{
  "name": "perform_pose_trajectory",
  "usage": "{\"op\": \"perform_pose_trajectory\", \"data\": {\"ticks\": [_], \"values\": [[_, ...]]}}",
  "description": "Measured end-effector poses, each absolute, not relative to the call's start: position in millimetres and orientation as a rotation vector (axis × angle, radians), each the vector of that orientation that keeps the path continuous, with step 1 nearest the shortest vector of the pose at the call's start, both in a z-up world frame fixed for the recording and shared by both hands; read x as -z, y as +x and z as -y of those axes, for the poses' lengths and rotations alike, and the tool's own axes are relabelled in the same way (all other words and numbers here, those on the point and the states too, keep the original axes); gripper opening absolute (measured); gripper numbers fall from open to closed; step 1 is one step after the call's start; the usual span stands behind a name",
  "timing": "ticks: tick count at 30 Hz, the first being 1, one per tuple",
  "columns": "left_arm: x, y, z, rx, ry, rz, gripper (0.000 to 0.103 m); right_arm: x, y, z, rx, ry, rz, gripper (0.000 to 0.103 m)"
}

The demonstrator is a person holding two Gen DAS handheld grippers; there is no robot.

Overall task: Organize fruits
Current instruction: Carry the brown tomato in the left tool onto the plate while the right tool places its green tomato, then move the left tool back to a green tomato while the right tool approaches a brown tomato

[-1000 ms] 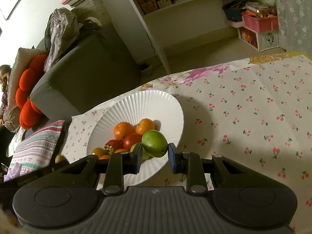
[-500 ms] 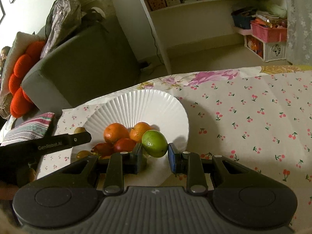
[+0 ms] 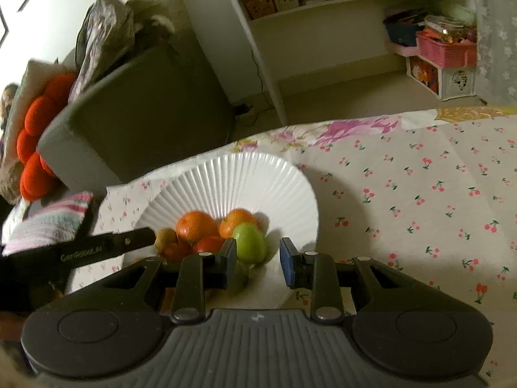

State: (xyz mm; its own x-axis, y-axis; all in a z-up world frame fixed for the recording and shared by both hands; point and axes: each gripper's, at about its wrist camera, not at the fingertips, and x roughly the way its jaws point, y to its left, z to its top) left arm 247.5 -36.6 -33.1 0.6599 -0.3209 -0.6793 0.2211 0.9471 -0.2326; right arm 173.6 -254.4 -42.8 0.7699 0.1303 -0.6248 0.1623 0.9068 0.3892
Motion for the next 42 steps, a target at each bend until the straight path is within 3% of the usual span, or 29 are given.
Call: {"op": "perform_pose_trajectory", "data": {"ticks": [7, 17, 26, 31, 35, 37, 42], "values": [[18.8, 235.3, 26.9, 0.306, -0.157, -0.784, 0.015, 31.2, 163.2, 264.9, 0.028, 0.493, -0.679, 0.028], [9.6, 202.0, 14.8, 0.271, -0.102, -0.79, 0.031, 16.9, 146.8, 254.4, 0.018, 0.444, -0.684, 0.029], [14.2, 170.0, 2.9, 0.255, -0.05, -0.82, 0.055, 7.6, 121.4, 226.5, -0.024, 0.312, -0.717, 0.04], [14.2, 149.7, -8.3, 0.249, -0.081, -0.828, 0.071, 4.7, 101.3, 211.6, -0.047, 0.25, -0.728, 0.054], [14.2, 135.3, -14.1, 0.253, -0.095, -0.837, 0.074, 9.0, 92.2, 197.2, -0.057, 0.21, -0.759, 0.057], [13.9, 130.4, -15.9, 0.256, -0.11, -0.836, 0.081, 11.4, 87.8, 189.7, -0.063, 0.191, -0.768, 0.067], [18.6, 121.2, -19.1, 0.254, -0.104, -0.842, 0.084, 16.0, 77.4, 172.8, -0.071, 0.122, -0.79, 0.073]]}}
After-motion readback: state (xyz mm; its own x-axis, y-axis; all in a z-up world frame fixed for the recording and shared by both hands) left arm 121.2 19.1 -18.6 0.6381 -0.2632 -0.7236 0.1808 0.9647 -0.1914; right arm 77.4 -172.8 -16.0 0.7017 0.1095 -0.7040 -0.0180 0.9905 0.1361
